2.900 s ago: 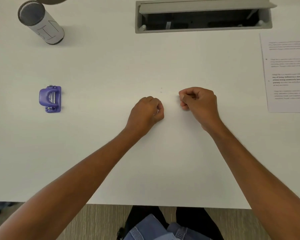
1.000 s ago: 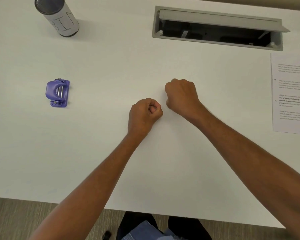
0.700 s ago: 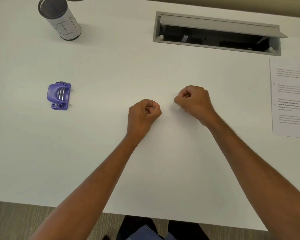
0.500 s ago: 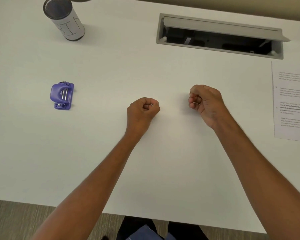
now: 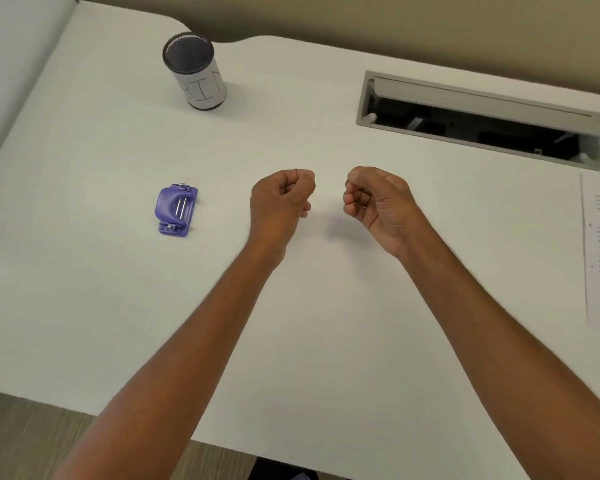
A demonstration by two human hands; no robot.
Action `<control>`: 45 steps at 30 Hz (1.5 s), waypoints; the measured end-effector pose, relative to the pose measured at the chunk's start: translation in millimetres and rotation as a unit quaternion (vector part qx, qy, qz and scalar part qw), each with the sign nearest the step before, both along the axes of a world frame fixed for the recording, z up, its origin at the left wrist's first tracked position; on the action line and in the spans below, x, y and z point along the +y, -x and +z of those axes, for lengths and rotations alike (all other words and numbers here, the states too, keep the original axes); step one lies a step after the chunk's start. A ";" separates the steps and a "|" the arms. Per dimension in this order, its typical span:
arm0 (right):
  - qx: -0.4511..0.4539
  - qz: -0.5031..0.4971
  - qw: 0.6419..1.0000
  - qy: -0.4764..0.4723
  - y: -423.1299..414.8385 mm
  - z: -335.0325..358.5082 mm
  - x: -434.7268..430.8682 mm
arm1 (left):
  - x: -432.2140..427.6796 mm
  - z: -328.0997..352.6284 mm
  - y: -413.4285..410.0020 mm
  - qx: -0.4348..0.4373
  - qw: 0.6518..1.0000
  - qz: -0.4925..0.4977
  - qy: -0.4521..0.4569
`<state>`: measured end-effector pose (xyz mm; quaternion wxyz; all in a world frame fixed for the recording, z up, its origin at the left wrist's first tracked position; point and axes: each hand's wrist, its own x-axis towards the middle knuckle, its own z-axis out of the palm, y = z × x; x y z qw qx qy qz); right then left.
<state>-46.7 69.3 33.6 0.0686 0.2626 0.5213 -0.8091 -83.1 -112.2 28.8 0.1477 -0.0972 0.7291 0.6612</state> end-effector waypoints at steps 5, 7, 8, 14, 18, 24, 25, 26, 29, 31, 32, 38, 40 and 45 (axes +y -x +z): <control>0.028 0.030 0.999 -0.005 61.0 21.3 -42.1 | -31.7 24.5 49.6 0.043 0.999 0.030 0.015; 0.041 0.045 0.998 -0.009 85.7 30.4 -58.5 | -46.7 32.4 69.6 0.057 0.997 0.043 0.024; 0.047 0.050 0.998 -0.014 97.5 34.3 -66.4 | -54.5 35.6 79.5 0.065 0.996 0.048 0.029; 0.051 0.072 0.994 -0.069 162.6 48.7 -106.4 | -94.9 51.5 137.9 0.111 0.988 0.081 0.066; 0.058 0.095 0.987 -0.117 208.1 53.7 -130.1 | -119.8 57.4 178.0 0.120 0.984 0.100 0.087; 0.065 0.120 0.969 -0.204 268.2 53.2 -153.0 | -141.5 50.9 227.7 0.103 0.983 0.105 0.108; 0.065 0.125 0.965 -0.223 276.5 51.7 -155.4 | -143.2 49.0 234.7 0.099 0.983 0.103 0.112; 0.063 0.131 0.959 -0.243 283.7 49.8 -157.3 | -144.7 46.6 240.9 0.093 0.984 0.102 0.116; 0.056 0.148 0.943 -0.293 300.1 40.8 -158.8 | -149.0 34.5 258.4 0.089 0.983 0.083 0.137; 0.053 0.159 0.936 -0.310 306.1 35.5 -158.1 | -152.1 26.7 267.5 0.087 0.982 0.066 0.153; 0.054 0.164 0.934 -0.314 308.3 33.5 -157.4 | -153.8 24.5 270.9 0.087 0.982 0.061 0.159; 0.068 0.188 0.924 -0.326 315.5 30.8 -153.6 | -158.9 21.7 280.5 0.097 0.980 0.046 0.167; 0.072 0.190 0.922 -0.330 316.9 32.5 -154.3 | -158.9 22.5 281.3 0.095 0.980 0.047 0.169; 0.082 0.193 0.914 -0.346 319.3 30.6 -154.4 | -159.1 19.8 281.6 0.101 0.979 0.045 0.173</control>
